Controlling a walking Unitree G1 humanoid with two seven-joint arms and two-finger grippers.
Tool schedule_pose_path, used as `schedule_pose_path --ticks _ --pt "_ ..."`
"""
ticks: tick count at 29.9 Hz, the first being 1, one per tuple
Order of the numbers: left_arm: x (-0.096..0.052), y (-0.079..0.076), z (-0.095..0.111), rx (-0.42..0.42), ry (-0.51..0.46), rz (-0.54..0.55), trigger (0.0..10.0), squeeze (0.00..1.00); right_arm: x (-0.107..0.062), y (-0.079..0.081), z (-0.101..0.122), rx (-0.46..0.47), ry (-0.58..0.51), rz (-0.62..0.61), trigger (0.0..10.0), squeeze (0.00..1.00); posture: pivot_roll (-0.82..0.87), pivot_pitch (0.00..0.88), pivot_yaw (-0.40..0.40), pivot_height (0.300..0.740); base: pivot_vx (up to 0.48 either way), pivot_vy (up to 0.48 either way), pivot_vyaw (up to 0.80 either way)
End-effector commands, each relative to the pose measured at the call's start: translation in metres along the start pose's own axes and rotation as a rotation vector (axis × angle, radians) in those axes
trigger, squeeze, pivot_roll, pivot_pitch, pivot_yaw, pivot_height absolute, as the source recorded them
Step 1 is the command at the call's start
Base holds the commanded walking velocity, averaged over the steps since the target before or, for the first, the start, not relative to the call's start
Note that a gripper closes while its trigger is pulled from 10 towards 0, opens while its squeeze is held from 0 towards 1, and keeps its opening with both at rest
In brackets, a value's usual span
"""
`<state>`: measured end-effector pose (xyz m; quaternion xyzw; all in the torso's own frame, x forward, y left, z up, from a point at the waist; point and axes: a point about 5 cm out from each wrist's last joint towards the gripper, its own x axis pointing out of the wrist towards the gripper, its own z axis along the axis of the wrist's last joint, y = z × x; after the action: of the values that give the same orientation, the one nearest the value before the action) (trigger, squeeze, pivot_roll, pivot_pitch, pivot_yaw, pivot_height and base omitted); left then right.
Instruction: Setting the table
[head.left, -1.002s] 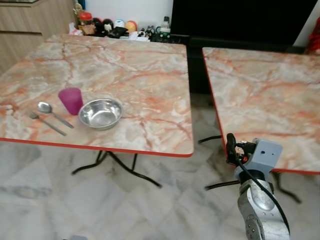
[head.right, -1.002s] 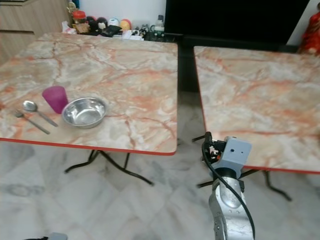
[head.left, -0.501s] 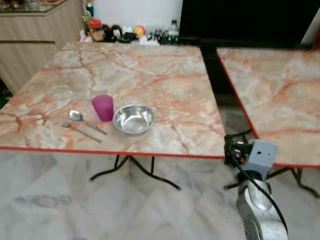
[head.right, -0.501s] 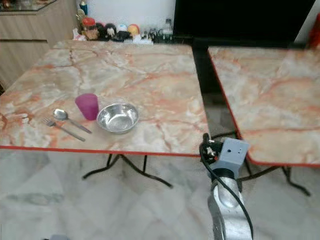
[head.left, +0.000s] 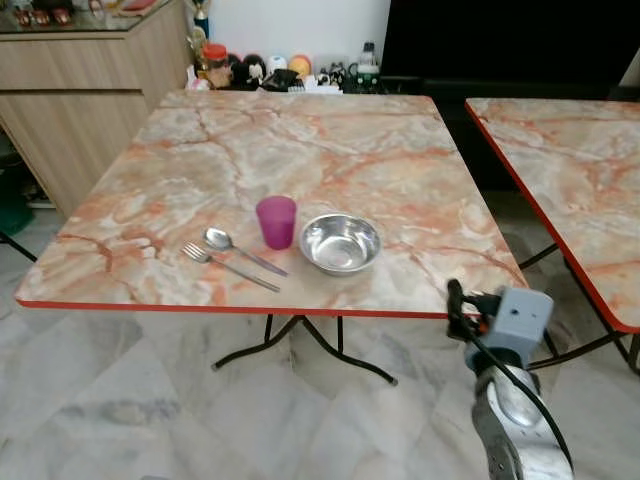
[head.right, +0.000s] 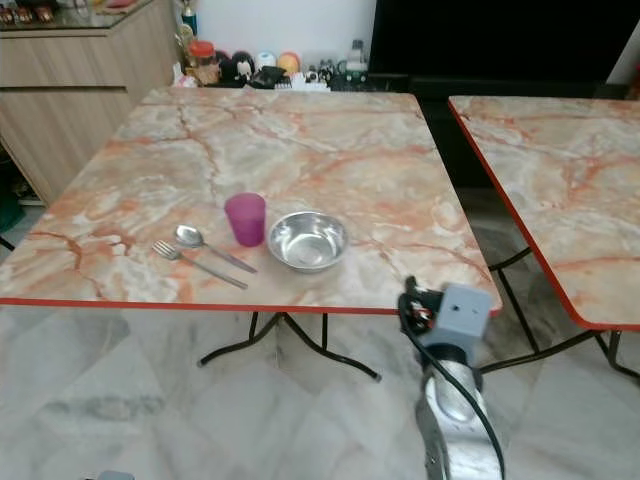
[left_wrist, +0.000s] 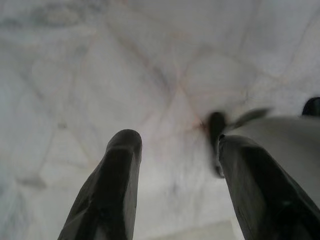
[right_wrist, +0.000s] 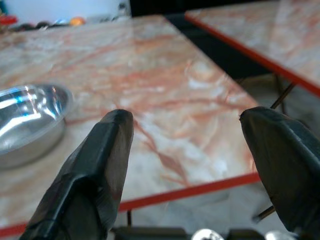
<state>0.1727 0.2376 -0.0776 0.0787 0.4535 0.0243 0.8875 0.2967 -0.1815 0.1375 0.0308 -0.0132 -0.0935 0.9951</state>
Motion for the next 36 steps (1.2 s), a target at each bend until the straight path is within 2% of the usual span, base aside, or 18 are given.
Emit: schedule_pose_path --ticks 1,12,18,36 --pt "-0.0016 0.0020 -0.0062 0.017 0.016 -0.001 10.0 0.00 -0.0004 0.0052 0.0007 0.006 -0.002 0.013 10.0 0.00 0.01 0.105 -0.026 0.740 0.000 0.000 0.00" --pt "-0.0002 0.0002 0.0000 -0.010 -0.009 -0.011 10.0 0.00 0.0029 0.0084 0.0034 0.015 -0.010 0.020 10.0 0.00 0.01 0.118 -0.022 0.740 0.000 0.000 0.00" --pt "-0.0006 0.0025 -0.0016 0.002 0.005 -0.002 10.0 0.00 0.0014 0.0086 0.0017 0.016 -0.005 0.021 10.0 0.00 0.01 0.128 -0.021 0.740 0.000 0.000 0.00" --pt "-0.0006 0.0030 -0.0023 0.009 0.011 0.006 10.0 0.00 0.0027 0.0117 0.0039 -0.016 -0.018 0.053 10.0 0.00 0.01 0.130 -0.023 0.740 0.302 0.000 0.00"
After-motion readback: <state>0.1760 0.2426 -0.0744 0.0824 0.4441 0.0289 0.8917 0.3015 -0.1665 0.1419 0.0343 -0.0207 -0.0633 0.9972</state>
